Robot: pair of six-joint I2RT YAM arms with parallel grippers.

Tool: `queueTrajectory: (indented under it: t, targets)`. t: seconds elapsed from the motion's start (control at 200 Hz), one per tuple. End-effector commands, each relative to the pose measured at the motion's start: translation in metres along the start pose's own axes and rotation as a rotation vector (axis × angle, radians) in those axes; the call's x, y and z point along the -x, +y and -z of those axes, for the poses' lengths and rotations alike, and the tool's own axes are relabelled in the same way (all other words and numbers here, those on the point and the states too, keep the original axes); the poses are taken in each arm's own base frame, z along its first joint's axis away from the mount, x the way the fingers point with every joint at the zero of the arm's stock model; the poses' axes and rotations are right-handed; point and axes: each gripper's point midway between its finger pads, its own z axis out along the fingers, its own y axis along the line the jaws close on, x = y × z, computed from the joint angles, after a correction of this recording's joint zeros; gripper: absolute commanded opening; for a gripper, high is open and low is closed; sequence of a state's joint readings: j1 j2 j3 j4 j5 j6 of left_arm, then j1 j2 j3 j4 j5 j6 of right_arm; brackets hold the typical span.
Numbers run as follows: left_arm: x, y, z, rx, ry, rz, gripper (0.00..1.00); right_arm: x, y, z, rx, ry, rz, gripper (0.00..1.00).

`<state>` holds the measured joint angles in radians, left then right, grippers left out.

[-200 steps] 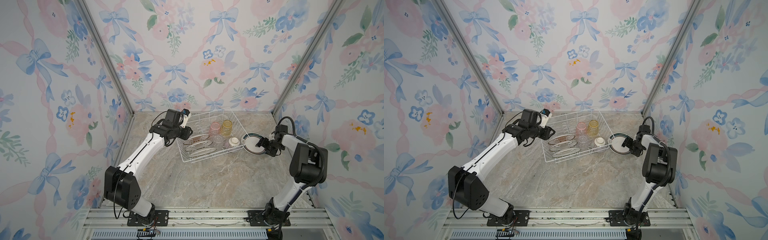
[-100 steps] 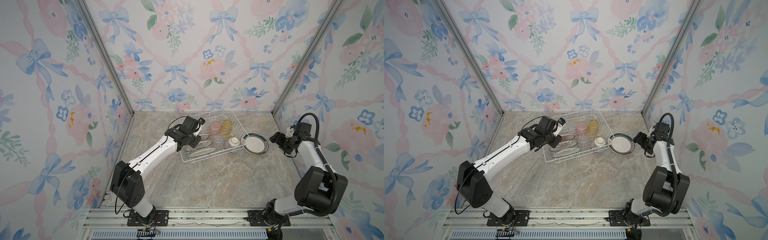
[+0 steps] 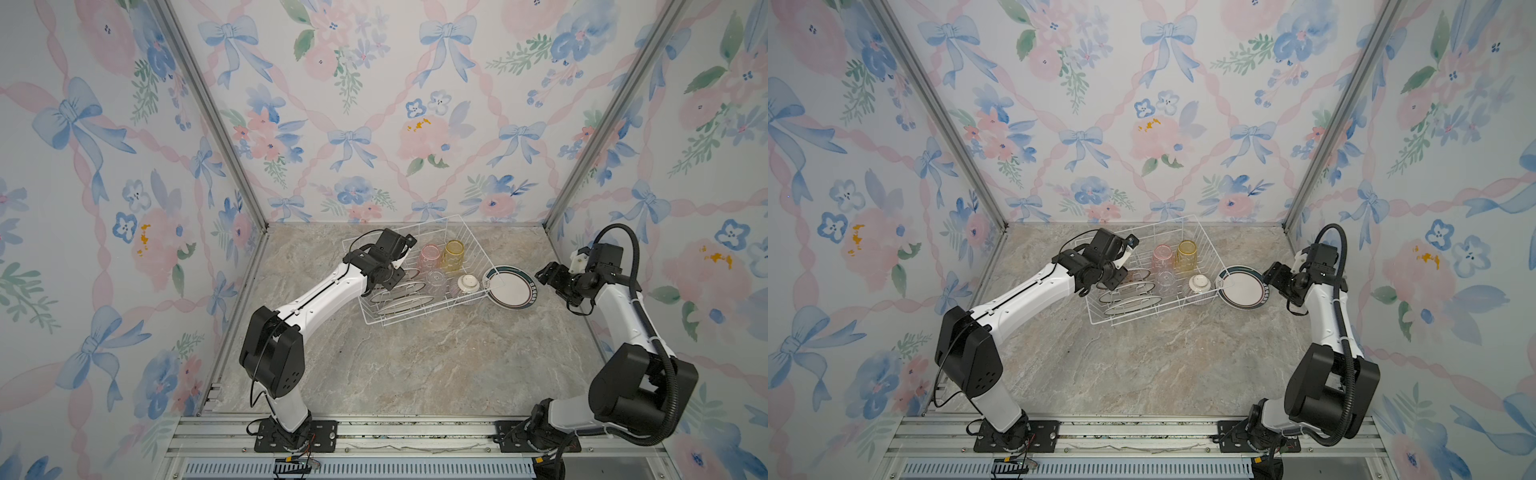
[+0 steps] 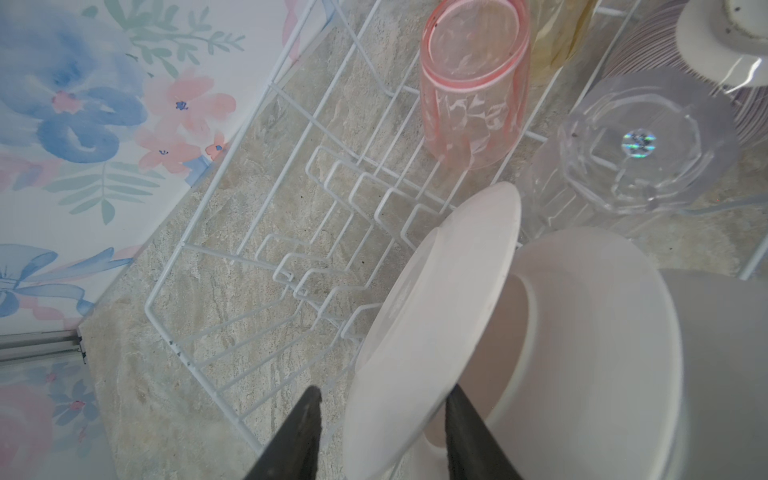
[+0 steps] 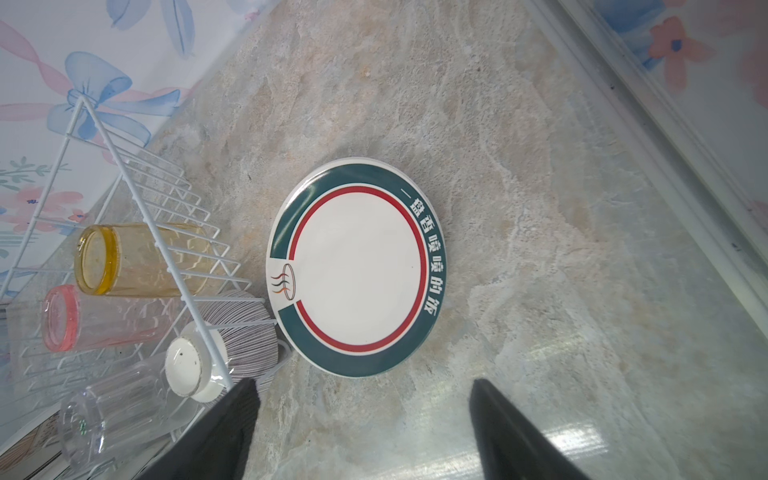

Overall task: Unload the mixed dishes from the dish rack
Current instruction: 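Open and lift the right gripper while the left gripper reaches into the rack, then grasp the orange sunburst plate edge in the rack with the left gripper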

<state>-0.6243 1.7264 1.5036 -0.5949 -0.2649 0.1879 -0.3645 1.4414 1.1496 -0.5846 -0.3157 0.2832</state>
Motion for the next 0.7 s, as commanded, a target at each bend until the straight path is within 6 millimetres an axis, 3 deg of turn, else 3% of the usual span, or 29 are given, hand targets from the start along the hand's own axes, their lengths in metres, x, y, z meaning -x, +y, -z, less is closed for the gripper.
queueTrajectory:
  t: [0.0, 0.385, 0.58, 0.695]
  targets:
    - [0.001, -0.003, -0.007, -0.037, 0.012, -0.025, 0.44, -0.005, 0.006, 0.007, 0.021, 0.01, 0.015, 0.83]
    - [-0.007, 0.009, -0.028, -0.126, 0.034, 0.029, 0.45, -0.004, 0.008, 0.006, 0.037, 0.005, 0.009, 0.83]
    - [-0.003, 0.017, -0.03, -0.187, 0.006, 0.068, 0.4, -0.006, 0.007, 0.002, 0.041, 0.009, 0.004, 0.83]
    - [0.0, 0.018, -0.031, -0.232, -0.011, 0.09, 0.31, -0.009, 0.006, -0.001, 0.043, 0.014, 0.001, 0.83]
